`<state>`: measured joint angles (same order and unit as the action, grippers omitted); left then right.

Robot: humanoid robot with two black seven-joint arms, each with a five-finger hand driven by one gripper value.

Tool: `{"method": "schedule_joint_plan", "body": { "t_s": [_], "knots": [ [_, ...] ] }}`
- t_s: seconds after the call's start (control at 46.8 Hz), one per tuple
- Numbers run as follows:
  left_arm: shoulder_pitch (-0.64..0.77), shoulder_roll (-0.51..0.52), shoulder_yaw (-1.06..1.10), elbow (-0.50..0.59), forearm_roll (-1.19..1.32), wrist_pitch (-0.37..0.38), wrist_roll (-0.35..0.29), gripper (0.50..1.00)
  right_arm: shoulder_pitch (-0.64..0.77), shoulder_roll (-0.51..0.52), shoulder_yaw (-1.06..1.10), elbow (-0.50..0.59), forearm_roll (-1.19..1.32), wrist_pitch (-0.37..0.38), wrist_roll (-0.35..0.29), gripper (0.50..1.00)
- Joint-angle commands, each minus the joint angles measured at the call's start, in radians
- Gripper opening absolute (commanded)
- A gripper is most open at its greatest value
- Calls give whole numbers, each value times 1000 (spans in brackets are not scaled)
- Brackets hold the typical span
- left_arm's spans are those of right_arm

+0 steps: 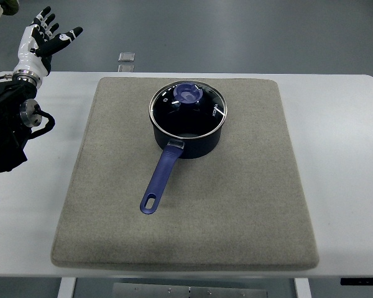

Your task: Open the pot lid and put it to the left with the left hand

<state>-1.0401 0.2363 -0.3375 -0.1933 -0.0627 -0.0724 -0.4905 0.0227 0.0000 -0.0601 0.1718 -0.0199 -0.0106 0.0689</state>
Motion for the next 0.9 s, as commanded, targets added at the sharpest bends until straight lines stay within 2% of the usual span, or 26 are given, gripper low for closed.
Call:
{"method": "schedule_joint_plan", "body": {
  "t_s": [0.0,0.32,0.555,0.641,0.875],
  "knots": [
    [0,0,0,0,0,0,-2,990,0,0,-1,0,0,0,0,917],
    [-11,3,3,2,1,0,-2,990,0,0,0,0,0,0,0,917],
    [-67,67,54,-12,21,-21,4,990,0,0,0,0,0,0,0,917],
    [-113,100,136,-15,50,-59,9,990,0,0,0,0,0,0,0,917],
    [-230,144,385,-14,185,-222,18,990,0,0,0,0,0,0,0,917]
  ]
}}
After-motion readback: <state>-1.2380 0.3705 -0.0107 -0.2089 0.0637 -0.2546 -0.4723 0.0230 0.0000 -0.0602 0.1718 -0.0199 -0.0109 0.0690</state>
